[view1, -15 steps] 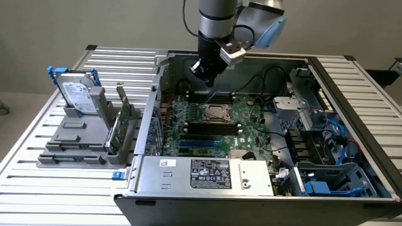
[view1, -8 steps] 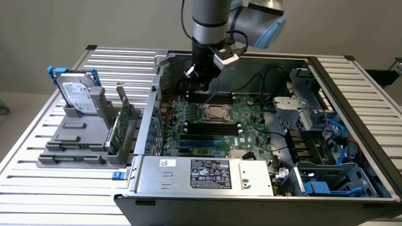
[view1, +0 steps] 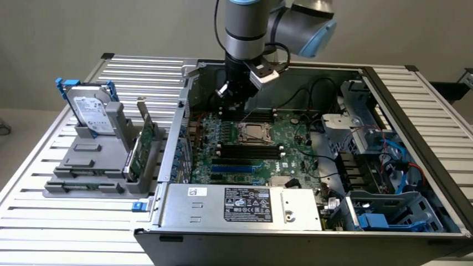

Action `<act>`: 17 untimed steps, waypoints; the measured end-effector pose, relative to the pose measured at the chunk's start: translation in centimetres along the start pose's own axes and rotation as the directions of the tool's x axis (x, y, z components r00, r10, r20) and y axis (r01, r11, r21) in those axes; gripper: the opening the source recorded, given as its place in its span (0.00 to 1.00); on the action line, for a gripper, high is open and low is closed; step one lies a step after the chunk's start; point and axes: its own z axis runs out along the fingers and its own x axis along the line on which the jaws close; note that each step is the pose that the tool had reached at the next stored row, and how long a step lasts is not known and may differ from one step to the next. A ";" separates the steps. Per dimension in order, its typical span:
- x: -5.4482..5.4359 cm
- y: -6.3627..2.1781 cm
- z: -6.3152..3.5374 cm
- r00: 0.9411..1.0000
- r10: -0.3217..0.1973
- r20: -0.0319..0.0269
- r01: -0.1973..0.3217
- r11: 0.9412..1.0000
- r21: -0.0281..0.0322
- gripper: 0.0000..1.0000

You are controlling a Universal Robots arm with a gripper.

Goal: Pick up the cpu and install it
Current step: 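Install the first cpu locking lever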

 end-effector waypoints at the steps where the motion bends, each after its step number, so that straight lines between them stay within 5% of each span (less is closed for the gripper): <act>1: 0.0 0.02 0.18 1.000 -0.001 0.000 0.001 1.000 0.000 0.11; 17: 0.0 0.49 2.85 1.000 -0.003 0.000 0.003 1.000 0.000 0.11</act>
